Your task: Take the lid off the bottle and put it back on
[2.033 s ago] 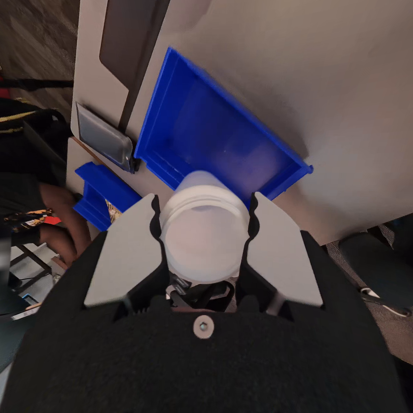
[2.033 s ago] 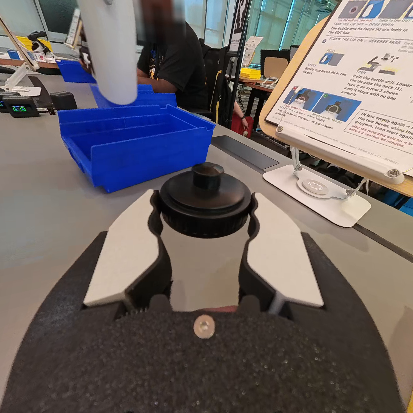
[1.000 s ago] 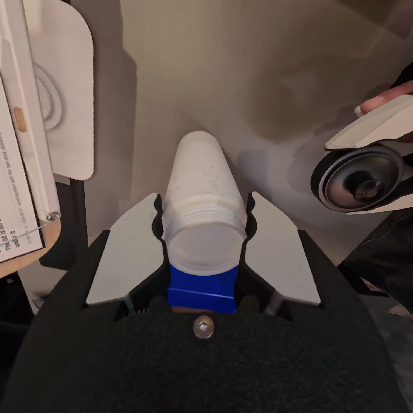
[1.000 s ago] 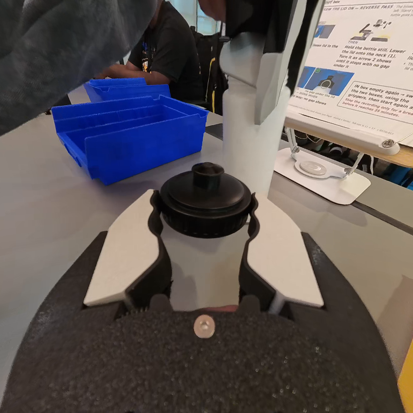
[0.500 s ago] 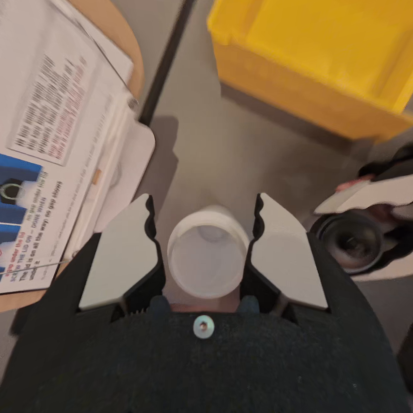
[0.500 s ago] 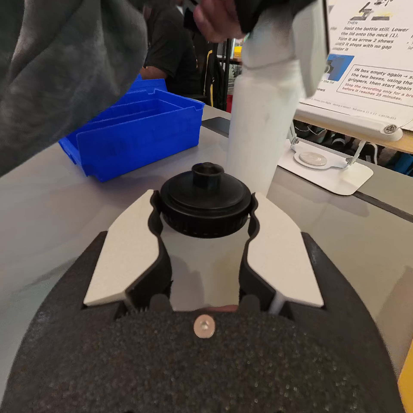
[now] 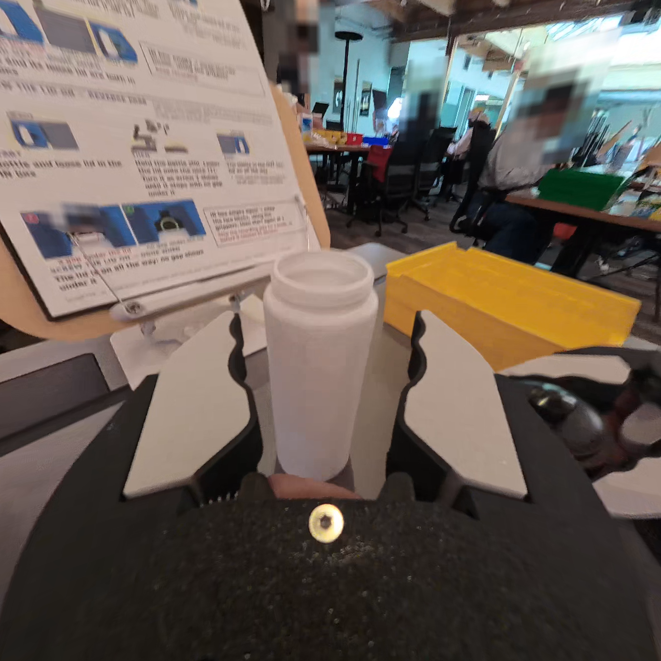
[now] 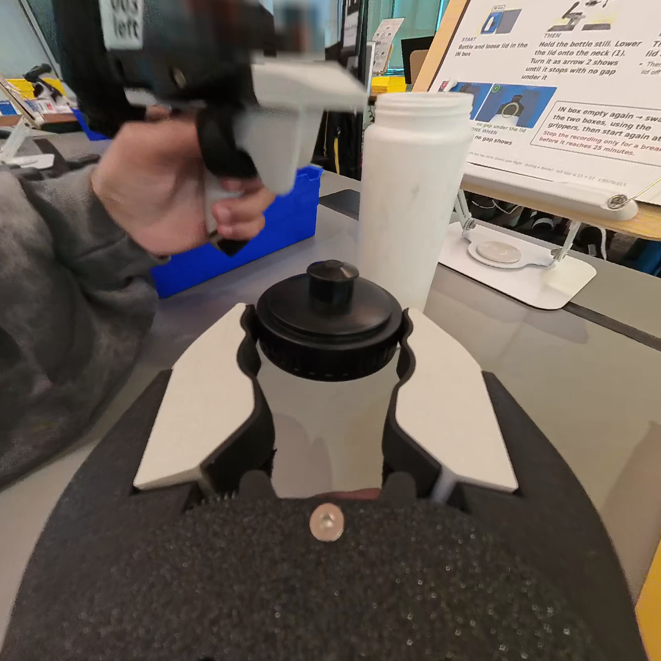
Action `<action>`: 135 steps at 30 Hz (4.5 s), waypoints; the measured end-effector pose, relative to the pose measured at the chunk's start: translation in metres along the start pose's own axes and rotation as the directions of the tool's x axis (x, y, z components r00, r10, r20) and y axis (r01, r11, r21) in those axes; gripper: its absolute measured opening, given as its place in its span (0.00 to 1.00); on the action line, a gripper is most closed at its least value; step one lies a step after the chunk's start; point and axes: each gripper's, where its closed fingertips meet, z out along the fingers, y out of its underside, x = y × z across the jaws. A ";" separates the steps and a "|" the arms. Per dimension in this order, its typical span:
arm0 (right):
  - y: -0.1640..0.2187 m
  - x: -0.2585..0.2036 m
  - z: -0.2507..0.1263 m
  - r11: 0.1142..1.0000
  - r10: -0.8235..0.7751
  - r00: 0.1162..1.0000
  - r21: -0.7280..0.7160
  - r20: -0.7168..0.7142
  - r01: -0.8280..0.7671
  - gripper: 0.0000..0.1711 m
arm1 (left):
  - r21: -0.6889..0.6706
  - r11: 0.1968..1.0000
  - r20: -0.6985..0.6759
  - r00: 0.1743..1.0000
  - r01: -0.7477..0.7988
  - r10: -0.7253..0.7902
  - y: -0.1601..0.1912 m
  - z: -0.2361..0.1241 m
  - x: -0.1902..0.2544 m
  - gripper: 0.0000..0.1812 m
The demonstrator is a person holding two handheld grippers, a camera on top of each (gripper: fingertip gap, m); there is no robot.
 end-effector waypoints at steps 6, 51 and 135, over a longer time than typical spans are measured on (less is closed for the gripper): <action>0.001 0.001 0.000 1.000 0.009 1.000 -0.008 0.002 -0.009 0.44 | -0.080 0.997 -0.111 0.994 0.011 -0.019 0.040 0.034 -0.003 0.55; -0.119 0.063 0.017 0.971 -0.093 0.959 -0.190 0.268 0.147 0.44 | 0.025 1.000 -0.497 0.867 0.013 0.001 0.034 0.077 0.016 0.51; -0.076 0.051 0.079 0.841 -0.145 0.735 -0.308 0.662 0.444 0.44 | -0.027 1.000 -0.687 0.726 0.009 -0.025 0.042 0.050 0.044 0.49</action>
